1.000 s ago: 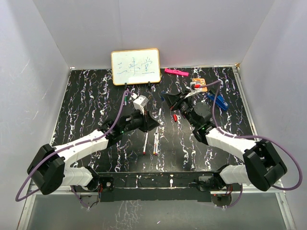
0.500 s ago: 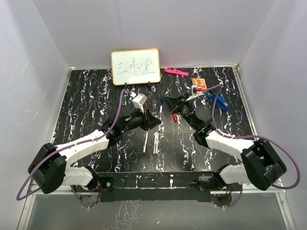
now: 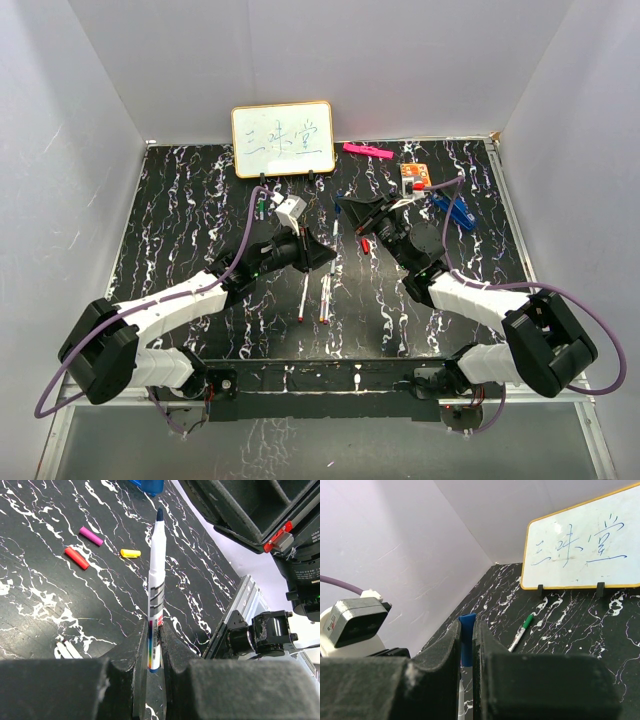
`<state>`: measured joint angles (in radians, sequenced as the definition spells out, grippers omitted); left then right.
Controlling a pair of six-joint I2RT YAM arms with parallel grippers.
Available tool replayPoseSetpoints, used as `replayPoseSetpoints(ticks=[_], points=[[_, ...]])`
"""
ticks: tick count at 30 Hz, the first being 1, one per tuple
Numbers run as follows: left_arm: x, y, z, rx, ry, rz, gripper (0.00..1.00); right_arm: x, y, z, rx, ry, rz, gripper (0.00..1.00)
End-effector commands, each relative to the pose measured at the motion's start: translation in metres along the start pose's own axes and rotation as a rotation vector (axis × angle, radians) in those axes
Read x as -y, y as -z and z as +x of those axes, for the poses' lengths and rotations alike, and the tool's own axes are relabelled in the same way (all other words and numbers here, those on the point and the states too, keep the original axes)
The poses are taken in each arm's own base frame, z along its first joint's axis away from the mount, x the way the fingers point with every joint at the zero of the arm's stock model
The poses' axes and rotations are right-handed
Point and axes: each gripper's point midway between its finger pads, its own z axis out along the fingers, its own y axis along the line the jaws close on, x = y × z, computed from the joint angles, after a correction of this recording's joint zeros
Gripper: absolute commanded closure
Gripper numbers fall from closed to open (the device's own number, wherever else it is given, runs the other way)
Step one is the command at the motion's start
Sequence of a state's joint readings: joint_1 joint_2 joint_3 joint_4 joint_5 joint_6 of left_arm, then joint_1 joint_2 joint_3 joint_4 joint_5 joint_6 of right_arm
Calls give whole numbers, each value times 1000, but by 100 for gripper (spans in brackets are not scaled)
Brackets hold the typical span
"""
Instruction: Insert the pens into the pen caps
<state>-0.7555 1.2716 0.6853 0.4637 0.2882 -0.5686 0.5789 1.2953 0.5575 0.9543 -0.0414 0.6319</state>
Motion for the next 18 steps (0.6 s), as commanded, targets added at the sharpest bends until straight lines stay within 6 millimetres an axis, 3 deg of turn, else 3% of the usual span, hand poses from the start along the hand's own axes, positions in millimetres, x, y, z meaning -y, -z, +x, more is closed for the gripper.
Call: replayPoseSetpoints(ticks=[1,18], points=[[3,1,-5,24,-10,18,100,-13,2,-14,53,-8,-48,100],[0,1,-2,23,3,10,100,-15,6,-6,27,-34,-52,100]])
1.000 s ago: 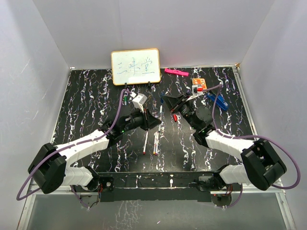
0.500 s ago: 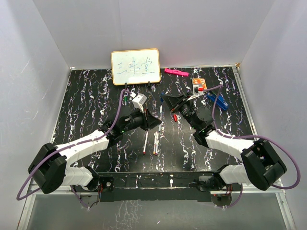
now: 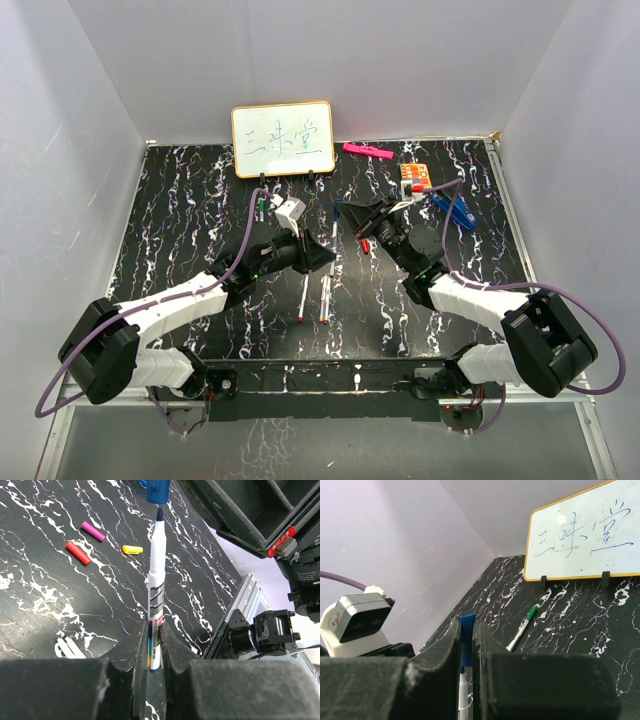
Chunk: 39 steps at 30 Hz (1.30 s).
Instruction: Insert the pens into the pen caps
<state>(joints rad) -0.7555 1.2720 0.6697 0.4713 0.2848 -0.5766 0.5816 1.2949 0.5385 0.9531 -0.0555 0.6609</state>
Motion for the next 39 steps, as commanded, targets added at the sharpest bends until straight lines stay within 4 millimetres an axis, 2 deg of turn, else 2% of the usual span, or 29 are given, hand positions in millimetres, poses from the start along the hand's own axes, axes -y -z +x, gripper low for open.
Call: replayPoseSetpoints(ticks=[1,11,39], points=[[4,0,-7,27,-6,18,100,-15,1,-15,54,-2,-48,100],[3,-1,-4,17,-3,18,100,-16,-3,-18,58,9,-46,100],[3,0,-8,31,-7,9,100,-13,7,-1,3,-5,-39,100]])
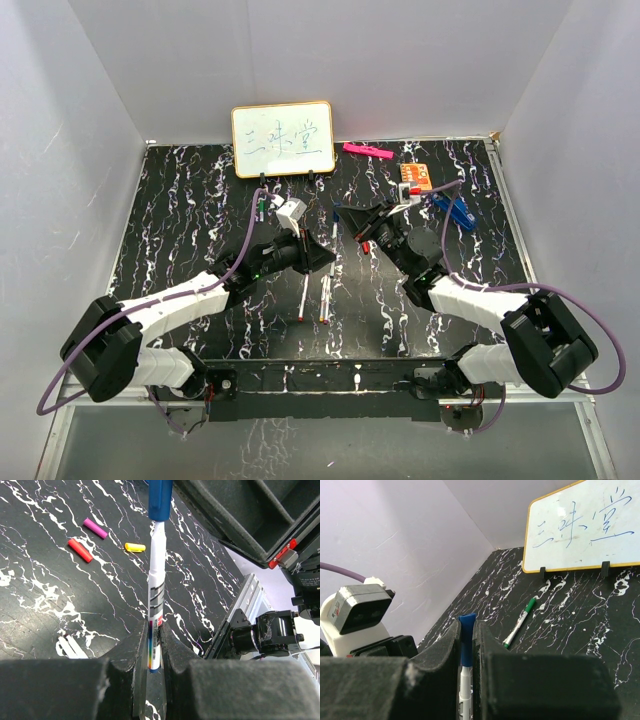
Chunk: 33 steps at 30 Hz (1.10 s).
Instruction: Insert the pens into the pen caps
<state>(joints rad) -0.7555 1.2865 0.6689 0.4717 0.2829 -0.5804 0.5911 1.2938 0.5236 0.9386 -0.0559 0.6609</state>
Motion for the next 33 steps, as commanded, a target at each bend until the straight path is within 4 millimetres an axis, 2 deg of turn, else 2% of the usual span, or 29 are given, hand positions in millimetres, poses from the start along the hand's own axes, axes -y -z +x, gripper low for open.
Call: replayPoseSetpoints(ticks=[1,8,16,20,26,33], points=[[7,2,-13,44,-15,18,100,-16,3,-10,28,-2,-50,100],[4,1,-12,42,-11,11,100,-16,7,1,-11,-18,-56,100],[5,1,-19,76,-21,8,100,-19,16,27,-108,-44,-79,100],[7,2,-33,123,-43,-1,100,-17,18,40,-162,-52,-74,100],[14,3,-63,228,-83,-4,100,-12,20,65,-255,-36,-44,100],[22,21,-107,404,-125,-35,100,1,30,92,-346,7,12,100]])
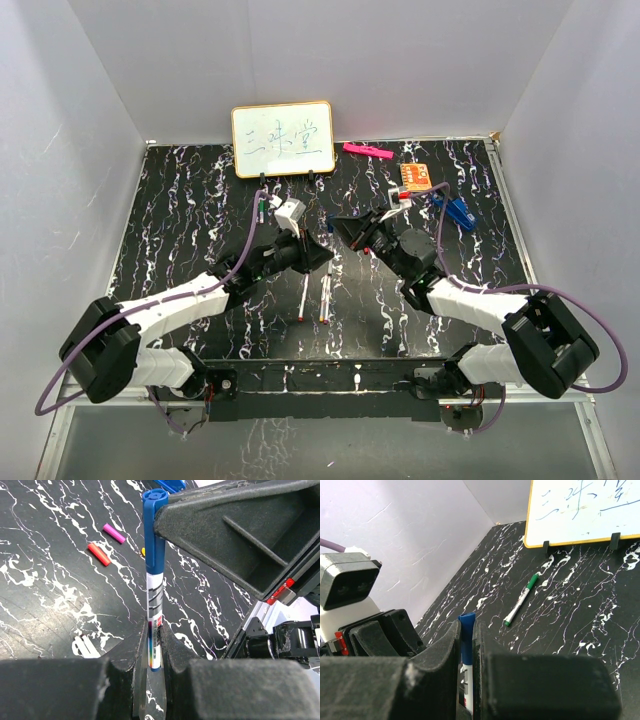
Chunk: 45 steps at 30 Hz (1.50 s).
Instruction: Insert the pens into the pen caps
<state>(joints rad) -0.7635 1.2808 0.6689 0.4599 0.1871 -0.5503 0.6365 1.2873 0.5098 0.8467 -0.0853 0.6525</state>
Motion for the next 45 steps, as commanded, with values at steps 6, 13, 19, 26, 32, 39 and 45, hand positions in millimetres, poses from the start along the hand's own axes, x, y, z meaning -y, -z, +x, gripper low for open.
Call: replayPoseSetpoints(ticks=[6,13,19,26,32,39,45], points=[[42,25,-127,417,-93,74,100,15,24,91,-317,64,65,100],[40,33,-146,468,-107,54,100,23,31,113,-389,125,112,100],[31,44,-160,513,-112,22,100,25,35,130,-442,172,136,100],[22,47,-159,496,-105,0,100,24,29,122,-394,160,166,100],[-4,30,-116,310,-85,-79,100,12,-9,65,-225,234,224,98],[-44,21,-69,127,-69,-225,100,-10,-32,-35,34,348,312,53],[-92,15,-48,0,-71,-458,100,-20,-11,-98,205,366,378,29]])
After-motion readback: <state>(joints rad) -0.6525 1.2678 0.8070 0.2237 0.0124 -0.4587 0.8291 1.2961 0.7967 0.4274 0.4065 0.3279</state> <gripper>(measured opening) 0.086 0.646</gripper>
